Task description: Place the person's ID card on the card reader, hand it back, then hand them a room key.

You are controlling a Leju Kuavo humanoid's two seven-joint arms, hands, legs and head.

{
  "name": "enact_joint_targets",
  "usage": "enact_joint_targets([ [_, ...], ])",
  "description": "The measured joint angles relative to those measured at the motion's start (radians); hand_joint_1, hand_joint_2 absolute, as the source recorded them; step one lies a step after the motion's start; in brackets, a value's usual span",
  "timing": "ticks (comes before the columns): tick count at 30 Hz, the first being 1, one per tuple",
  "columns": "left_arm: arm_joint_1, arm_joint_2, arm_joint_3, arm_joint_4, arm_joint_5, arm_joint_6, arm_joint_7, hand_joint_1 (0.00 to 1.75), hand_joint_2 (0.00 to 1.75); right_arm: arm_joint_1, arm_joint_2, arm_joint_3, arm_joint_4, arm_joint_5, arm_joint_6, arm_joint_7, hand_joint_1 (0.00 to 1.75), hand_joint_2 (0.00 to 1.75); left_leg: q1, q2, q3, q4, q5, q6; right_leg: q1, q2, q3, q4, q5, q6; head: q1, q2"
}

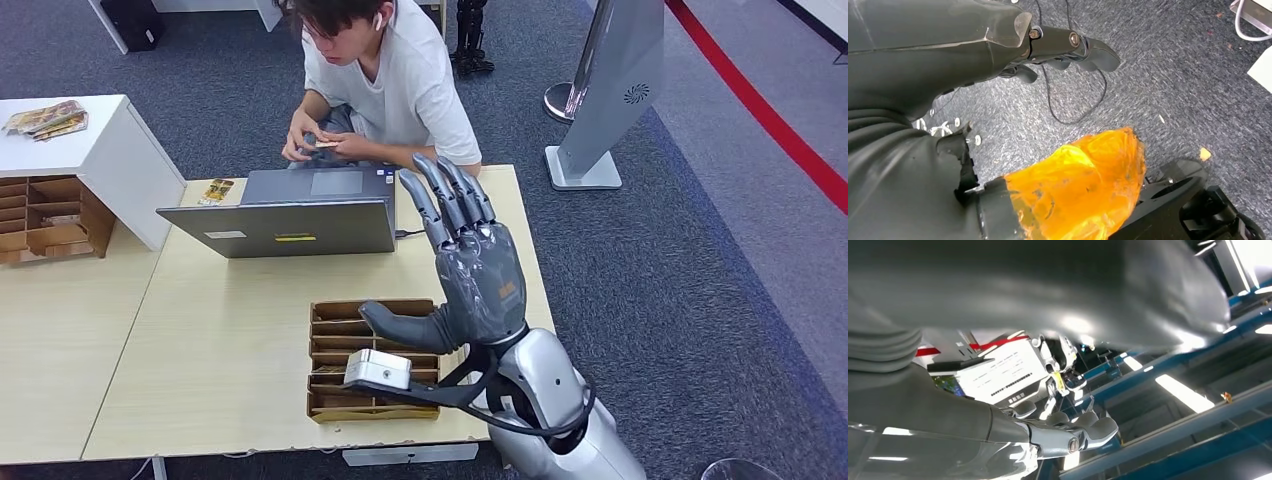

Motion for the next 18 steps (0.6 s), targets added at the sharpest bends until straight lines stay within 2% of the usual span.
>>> enact_joint_targets([
  [8, 0.014, 0.002, 0.016, 0.0, 0.032, 0.026, -0.016, 0.0, 0.0, 0.103, -0.033, -0.016, -0.083, -0.09, -0.098, -0.067, 0.0, 0.0, 0.0, 0.0, 0.0, 0.0, 0.0, 0.0, 0.0, 0.0, 0.0, 0.0, 0.0, 0.0, 0.0, 0.0],
  [10, 0.019, 0.003, 0.028, 0.0, 0.046, 0.038, -0.026, 0.0, 0.0, 0.15, -0.043, -0.032, -0.11, -0.169, -0.129, -0.112, 0.0, 0.0, 0.0, 0.0, 0.0, 0.0, 0.0, 0.0, 0.0, 0.0, 0.0, -0.001, 0.0, 0.0, 0.0, 0.0],
  [14, 0.033, 0.003, 0.053, 0.0, 0.075, 0.065, -0.046, 0.0, 0.0, 0.267, -0.057, -0.074, -0.162, -0.437, -0.139, -0.26, 0.0, 0.0, 0.0, 0.0, -0.001, 0.0, -0.001, 0.001, 0.0, -0.001, 0.0, -0.001, -0.001, 0.0, 0.0, 0.0],
  [18, 0.044, 0.003, 0.073, 0.0, 0.087, 0.075, -0.054, 0.0, 0.0, 0.348, -0.069, -0.104, -0.194, -0.515, -0.139, -0.321, 0.0, 0.0, 0.0, 0.0, -0.001, 0.0, -0.002, 0.001, 0.0, 0.0, 0.0, -0.001, -0.001, 0.0, 0.0, 0.0],
])
